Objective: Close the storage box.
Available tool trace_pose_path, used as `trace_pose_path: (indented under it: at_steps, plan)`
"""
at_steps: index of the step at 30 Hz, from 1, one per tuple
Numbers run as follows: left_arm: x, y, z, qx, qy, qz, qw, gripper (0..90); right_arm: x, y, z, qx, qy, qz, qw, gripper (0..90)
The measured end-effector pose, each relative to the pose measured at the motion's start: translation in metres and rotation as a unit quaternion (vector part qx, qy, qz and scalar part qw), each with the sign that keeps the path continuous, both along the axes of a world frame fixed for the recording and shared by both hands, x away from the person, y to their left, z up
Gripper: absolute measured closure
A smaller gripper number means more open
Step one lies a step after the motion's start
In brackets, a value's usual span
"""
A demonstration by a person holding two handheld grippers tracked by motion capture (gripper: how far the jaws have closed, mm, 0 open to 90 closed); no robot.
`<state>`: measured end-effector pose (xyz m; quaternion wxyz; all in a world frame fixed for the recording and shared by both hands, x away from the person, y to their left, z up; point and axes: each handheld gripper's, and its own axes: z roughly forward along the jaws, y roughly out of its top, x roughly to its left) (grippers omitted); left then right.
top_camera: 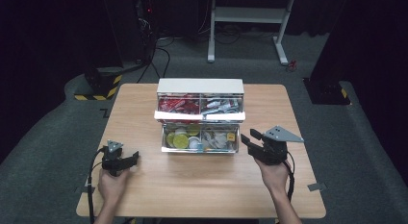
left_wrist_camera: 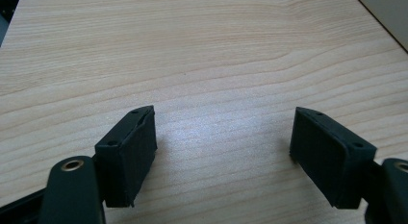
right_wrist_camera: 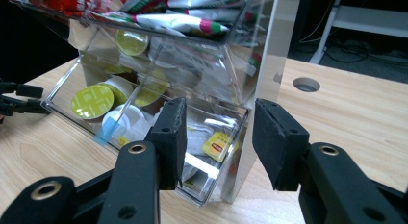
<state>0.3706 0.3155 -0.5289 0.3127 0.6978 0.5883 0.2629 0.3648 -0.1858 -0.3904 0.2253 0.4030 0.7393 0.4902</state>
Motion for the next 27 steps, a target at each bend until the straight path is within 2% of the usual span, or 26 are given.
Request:
trace_pose_path:
  at_steps: [18, 27]
  plan:
    - [0.0, 0.0, 0.0, 0.0, 0.001, -0.001, 1.0, 24.7, 0.004, 0.007, 0.015, 0.01, -0.007, 0.014, 0.9998, 55.1]
    - [0.0, 0.0, 0.0, 0.0, 0.001, -0.001, 1.0, 24.6, 0.008, 0.011, 0.023, 0.007, -0.009, 0.017, 0.9998, 55.4]
